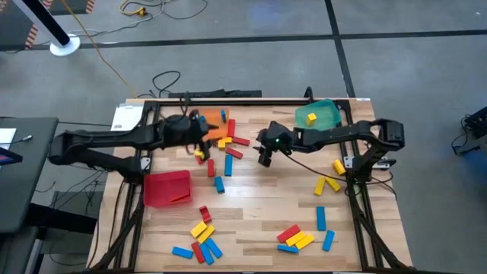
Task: Sort blocks
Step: Put the red block into the red bin
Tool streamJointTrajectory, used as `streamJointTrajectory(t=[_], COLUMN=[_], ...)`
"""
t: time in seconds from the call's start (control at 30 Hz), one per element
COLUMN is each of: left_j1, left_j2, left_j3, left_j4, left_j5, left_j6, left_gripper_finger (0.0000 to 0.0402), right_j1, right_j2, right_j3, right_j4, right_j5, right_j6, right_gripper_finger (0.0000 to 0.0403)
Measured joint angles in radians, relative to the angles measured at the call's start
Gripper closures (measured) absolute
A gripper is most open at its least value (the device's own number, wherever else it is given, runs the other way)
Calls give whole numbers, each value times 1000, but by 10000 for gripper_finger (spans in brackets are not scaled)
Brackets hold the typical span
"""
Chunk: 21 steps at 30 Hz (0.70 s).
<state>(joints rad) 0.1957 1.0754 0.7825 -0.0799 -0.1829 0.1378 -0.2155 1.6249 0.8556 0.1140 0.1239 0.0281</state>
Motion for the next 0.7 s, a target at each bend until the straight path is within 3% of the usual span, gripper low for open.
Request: streamJointTrajectory(t=[0.17,0.33,0.7], left_j1=[-131,-223,-299], left_j2=[-44,-42,-41], left_j3=[0,0,0], left_j4=[-43,-65,-131], left_j5=[0,-38,-84], left_j6=[-8,-14,-45], left_gripper_finger=[207,207,207], right_j1=[-36,-50,-86], right_j2=[29,168,342], right_j3=[-5,30,124], right_j4=[84,89,100], right_j5=[-52,-74,-51], right_j6=[-10,6,13], right_gripper_finger=[214,214,214])
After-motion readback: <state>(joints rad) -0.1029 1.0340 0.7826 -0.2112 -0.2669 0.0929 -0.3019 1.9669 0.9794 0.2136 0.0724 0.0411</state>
